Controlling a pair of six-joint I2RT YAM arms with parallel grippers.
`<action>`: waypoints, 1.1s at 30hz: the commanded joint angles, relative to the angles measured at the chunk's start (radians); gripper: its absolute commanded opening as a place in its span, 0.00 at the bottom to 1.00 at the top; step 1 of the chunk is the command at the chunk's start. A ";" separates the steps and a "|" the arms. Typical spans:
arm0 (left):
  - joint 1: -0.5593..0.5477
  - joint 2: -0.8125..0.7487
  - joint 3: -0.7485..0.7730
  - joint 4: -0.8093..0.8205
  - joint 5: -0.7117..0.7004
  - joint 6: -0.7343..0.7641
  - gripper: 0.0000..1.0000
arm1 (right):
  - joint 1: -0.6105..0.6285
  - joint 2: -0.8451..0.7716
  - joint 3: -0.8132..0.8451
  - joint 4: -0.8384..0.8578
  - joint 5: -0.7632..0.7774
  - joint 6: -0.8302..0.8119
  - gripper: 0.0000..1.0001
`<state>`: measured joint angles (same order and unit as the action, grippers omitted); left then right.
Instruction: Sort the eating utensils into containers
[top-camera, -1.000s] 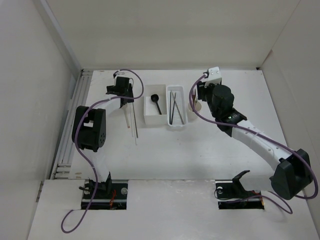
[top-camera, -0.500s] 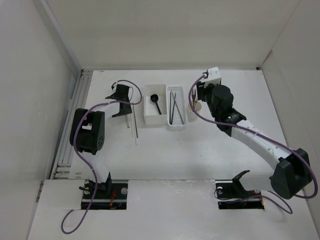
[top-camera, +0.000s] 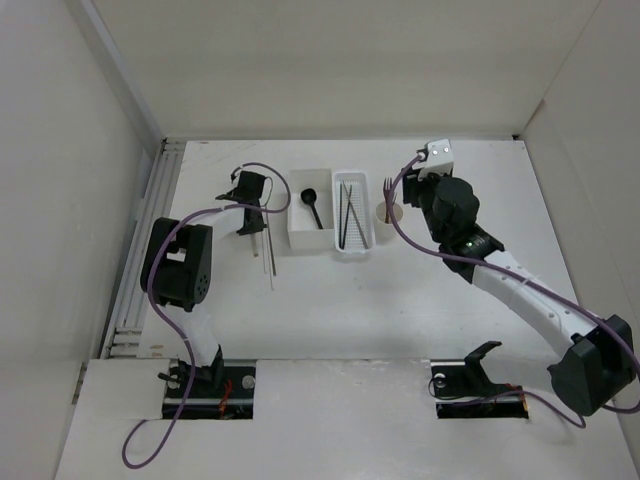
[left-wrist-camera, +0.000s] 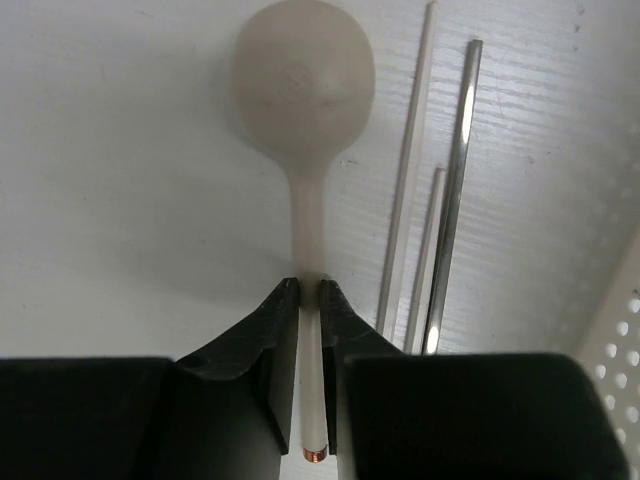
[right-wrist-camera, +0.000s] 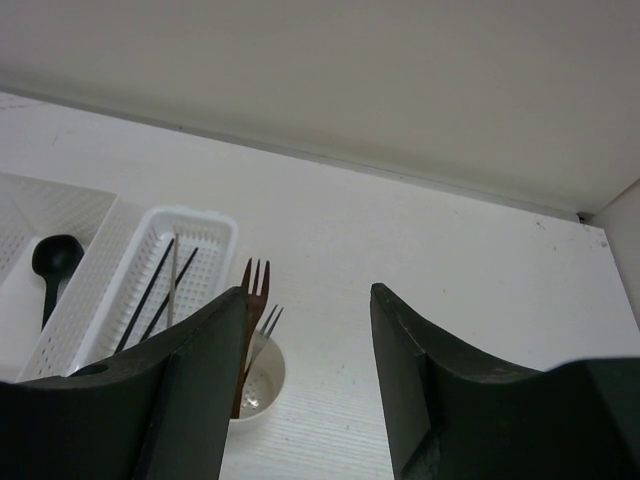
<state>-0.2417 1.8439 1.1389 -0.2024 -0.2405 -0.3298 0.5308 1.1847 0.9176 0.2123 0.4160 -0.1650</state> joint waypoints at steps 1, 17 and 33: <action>-0.001 0.003 -0.031 -0.057 0.029 0.005 0.07 | 0.003 -0.031 -0.005 0.019 0.021 -0.001 0.58; 0.028 -0.094 -0.030 0.020 0.095 0.104 0.00 | 0.003 -0.040 0.004 0.001 0.040 -0.001 0.58; 0.038 -0.040 0.028 0.038 0.030 0.133 0.23 | 0.003 -0.040 0.004 0.001 0.040 -0.001 0.58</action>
<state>-0.2150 1.7947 1.1252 -0.1761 -0.1658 -0.2077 0.5308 1.1709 0.9150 0.2077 0.4381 -0.1650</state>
